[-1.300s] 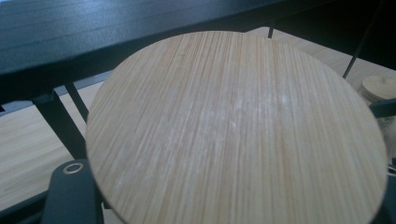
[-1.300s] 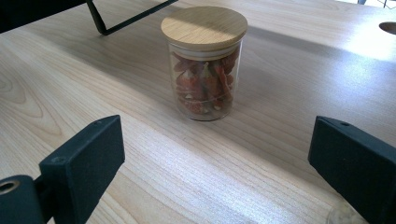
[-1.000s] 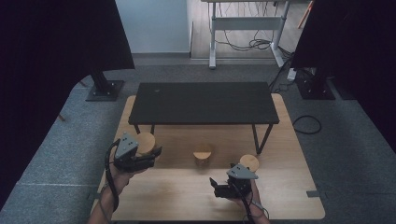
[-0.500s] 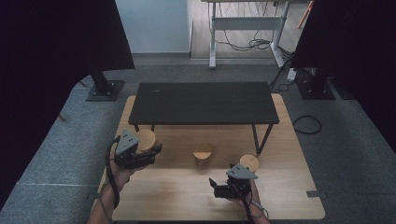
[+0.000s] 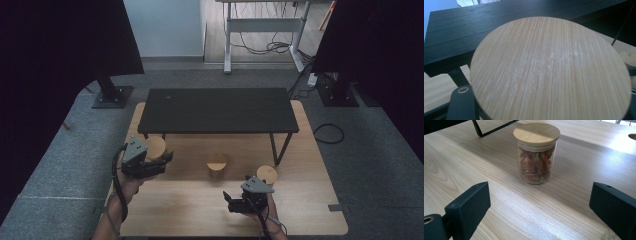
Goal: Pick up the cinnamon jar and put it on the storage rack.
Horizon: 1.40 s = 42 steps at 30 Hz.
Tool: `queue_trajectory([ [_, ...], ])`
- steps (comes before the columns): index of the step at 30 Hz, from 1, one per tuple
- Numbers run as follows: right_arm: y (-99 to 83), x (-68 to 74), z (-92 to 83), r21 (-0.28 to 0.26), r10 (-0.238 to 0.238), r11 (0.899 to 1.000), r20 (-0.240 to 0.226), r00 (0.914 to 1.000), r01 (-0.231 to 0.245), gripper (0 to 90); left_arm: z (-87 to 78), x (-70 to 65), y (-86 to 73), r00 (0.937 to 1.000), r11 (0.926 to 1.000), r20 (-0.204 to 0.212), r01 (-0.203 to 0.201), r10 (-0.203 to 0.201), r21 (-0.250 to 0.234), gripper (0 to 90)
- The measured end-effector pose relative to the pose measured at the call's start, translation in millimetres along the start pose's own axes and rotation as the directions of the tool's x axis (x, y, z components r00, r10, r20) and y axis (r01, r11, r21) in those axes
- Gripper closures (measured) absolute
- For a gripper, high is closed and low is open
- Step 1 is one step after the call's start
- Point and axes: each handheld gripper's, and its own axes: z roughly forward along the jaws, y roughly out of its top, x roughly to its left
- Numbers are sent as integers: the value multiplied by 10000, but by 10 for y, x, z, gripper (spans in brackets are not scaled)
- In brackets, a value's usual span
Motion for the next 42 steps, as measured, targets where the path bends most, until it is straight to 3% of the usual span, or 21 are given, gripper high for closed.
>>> queue_trajectory([
  [12, 1, -6, 14, 104, -40, 9999, -60, 10000, 41, 29, 28, -55, 96, 9995, 9994, 15, -330, 330, -40, 251],
  [16, 5, -5, 12, 116, -75, 9999, -77, 9999, 76, 29, 51, -59, 73, 10000, 9997, 52, -21, 22, -261, 251],
  [42, 19, -7, -17, 101, -207, 9997, -11, 9998, 207, 29, 92, -58, 283, 9993, 9984, -130, -369, 363, -433, 251],
])
